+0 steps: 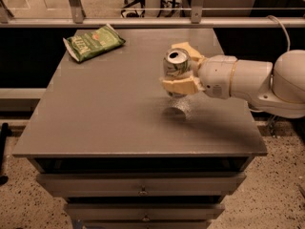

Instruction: Move 7up can near sponge

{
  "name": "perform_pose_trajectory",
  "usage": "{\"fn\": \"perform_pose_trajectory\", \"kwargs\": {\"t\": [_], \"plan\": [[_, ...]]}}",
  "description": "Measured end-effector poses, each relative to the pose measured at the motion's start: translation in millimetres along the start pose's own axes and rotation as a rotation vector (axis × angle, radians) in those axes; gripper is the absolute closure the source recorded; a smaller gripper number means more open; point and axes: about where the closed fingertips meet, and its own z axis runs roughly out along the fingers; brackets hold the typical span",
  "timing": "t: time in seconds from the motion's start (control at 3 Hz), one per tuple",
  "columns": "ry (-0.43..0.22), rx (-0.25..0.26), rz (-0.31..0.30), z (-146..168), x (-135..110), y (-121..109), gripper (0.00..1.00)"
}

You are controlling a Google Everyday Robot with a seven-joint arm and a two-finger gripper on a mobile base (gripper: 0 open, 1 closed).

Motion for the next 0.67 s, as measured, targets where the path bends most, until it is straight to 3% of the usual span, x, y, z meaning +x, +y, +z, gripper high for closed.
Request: {"fn": "perform_pose_trajectory", "kwargs": {"t": [0.33,0.67], "plan": [[0.017,0.078,-0.018,-6,12,-63,1.0],[0.007,0.168,0.015,-18,27,-109,1.0]]}}
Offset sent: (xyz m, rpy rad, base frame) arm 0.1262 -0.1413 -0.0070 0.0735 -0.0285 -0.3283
